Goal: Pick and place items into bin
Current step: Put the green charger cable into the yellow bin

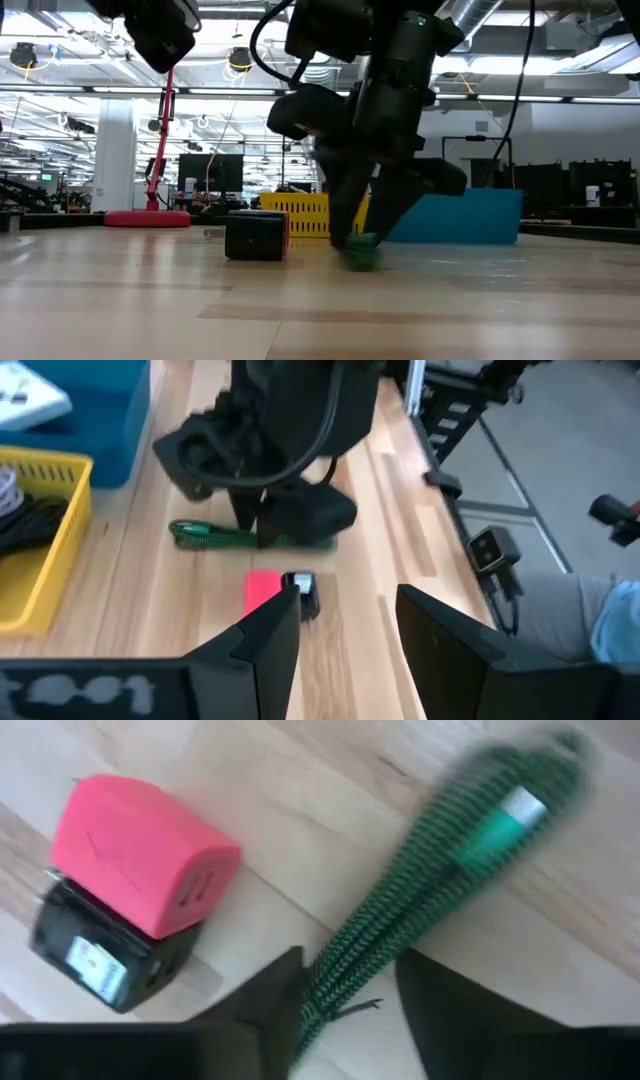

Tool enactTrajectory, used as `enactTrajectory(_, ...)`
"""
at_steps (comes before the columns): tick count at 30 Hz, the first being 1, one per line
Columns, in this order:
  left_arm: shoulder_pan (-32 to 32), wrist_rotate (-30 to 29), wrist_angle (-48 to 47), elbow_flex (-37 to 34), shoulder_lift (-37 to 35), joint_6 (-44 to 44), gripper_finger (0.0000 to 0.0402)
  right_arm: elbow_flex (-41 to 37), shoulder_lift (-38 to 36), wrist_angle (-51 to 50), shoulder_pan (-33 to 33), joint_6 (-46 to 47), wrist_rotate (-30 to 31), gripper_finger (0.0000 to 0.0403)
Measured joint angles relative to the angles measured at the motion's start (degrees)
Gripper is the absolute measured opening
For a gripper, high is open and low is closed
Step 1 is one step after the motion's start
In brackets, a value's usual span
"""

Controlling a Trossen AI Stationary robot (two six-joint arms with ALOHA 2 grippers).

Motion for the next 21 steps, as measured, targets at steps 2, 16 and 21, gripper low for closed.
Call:
enactTrajectory(2,0.04,-0.39,-0.42,-0.04,0.03,-0.15,0.0155,-0.08,0.0,-0.5,0.0,-1.07,0.38,0.0098)
enactTrajectory(16,0.04,-0.46,-0.2,-0.02,-0.04,-0.63,0.0155,4.81,-0.11,-6.39,1.99,-6.0,13.04,0.0011)
enactTrajectory(21,0.04,-0.51,-0.22,-0.02,-0.04,-0.59,0.0155,12.32,-0.34,-13.99,1.54,-11.66,19.69,0.002)
